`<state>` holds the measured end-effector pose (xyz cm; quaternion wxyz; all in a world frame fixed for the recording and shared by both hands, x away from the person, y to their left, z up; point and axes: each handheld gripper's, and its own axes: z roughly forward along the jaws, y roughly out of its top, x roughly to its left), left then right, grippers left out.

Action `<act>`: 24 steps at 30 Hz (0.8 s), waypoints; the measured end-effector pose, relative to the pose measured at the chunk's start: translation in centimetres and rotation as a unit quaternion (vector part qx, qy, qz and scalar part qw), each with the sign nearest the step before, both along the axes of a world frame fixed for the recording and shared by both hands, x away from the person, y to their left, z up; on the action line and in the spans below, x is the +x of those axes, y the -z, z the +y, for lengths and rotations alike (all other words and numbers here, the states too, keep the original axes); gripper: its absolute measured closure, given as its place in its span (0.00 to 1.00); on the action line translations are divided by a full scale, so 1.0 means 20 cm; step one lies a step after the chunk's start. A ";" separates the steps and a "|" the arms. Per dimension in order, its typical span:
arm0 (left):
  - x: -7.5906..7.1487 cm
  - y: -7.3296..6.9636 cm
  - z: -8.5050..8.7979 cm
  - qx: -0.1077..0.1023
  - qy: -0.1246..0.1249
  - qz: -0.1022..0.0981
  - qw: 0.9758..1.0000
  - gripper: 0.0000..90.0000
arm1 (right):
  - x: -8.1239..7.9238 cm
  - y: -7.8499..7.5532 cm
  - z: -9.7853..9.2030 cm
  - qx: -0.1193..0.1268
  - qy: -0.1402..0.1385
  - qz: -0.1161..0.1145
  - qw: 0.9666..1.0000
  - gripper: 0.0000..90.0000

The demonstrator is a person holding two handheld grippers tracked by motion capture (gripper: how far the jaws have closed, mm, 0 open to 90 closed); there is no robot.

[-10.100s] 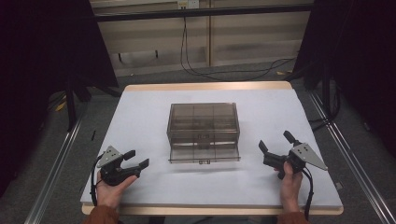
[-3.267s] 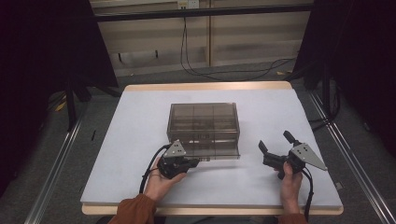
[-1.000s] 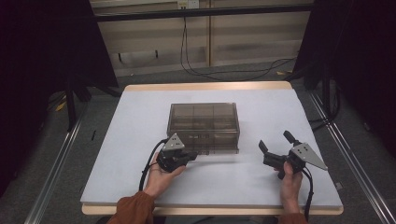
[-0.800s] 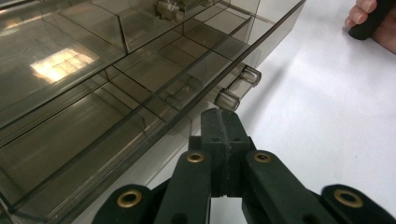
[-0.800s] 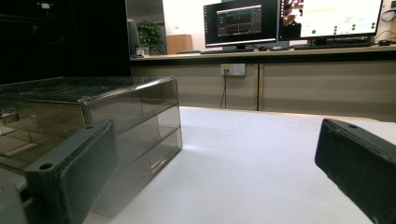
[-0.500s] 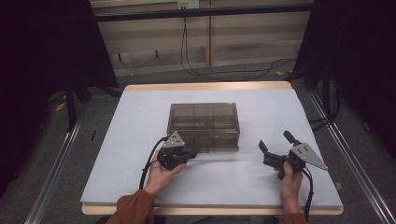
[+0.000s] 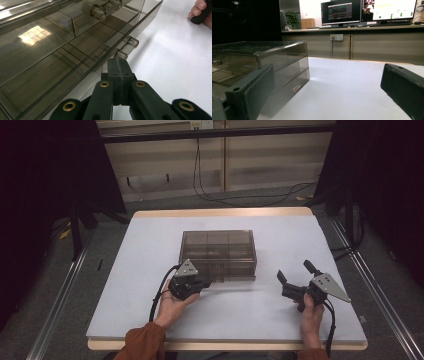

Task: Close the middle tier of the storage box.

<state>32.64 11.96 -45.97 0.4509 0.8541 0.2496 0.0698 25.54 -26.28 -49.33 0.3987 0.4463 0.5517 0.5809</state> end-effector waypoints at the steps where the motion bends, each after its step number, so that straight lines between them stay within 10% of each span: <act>1: 0.00 0.00 0.00 0.000 0.000 0.000 1.000 1.00 | 0.00 0.00 0.00 0.000 0.000 0.000 1.000 0.00; 24: 0.03 0.01 0.00 -0.009 -0.009 0.001 1.000 1.00 | 0.00 0.00 0.00 0.000 0.001 0.000 1.000 0.00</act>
